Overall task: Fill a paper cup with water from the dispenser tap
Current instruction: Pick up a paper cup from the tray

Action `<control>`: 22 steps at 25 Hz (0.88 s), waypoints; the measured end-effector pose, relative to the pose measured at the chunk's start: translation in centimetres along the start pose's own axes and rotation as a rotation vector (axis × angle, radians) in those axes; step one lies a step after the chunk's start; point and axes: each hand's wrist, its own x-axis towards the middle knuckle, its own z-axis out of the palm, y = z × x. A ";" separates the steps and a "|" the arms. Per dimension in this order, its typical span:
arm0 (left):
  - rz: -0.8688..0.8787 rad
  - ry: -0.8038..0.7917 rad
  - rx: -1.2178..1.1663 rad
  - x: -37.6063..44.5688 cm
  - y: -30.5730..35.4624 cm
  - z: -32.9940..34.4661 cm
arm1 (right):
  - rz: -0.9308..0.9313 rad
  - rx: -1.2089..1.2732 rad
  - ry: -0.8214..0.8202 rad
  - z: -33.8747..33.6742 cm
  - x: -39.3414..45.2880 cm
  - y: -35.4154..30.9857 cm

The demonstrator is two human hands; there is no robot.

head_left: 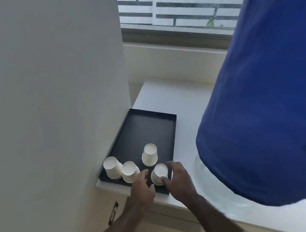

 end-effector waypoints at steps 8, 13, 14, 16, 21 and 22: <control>-0.360 0.092 -0.179 2.3 -0.3 1.9 | 0.079 -0.074 -0.088 5.0 4.5 1.8; -0.387 0.122 -0.281 1.4 1.3 1.5 | 0.111 0.193 0.055 3.0 3.6 1.0; -0.400 0.073 -0.400 1.2 1.7 1.3 | 0.127 0.283 0.070 2.3 3.1 0.7; -0.441 -0.074 -0.694 0.8 2.8 0.8 | 0.135 0.453 0.057 1.2 1.7 0.2; -0.237 -0.148 -0.871 -1.7 5.7 -1.3 | -0.012 0.512 0.017 -0.6 -3.0 -0.5; -0.181 -0.127 -0.806 -2.3 5.8 -1.6 | -0.041 0.508 0.013 -1.1 -4.0 -0.9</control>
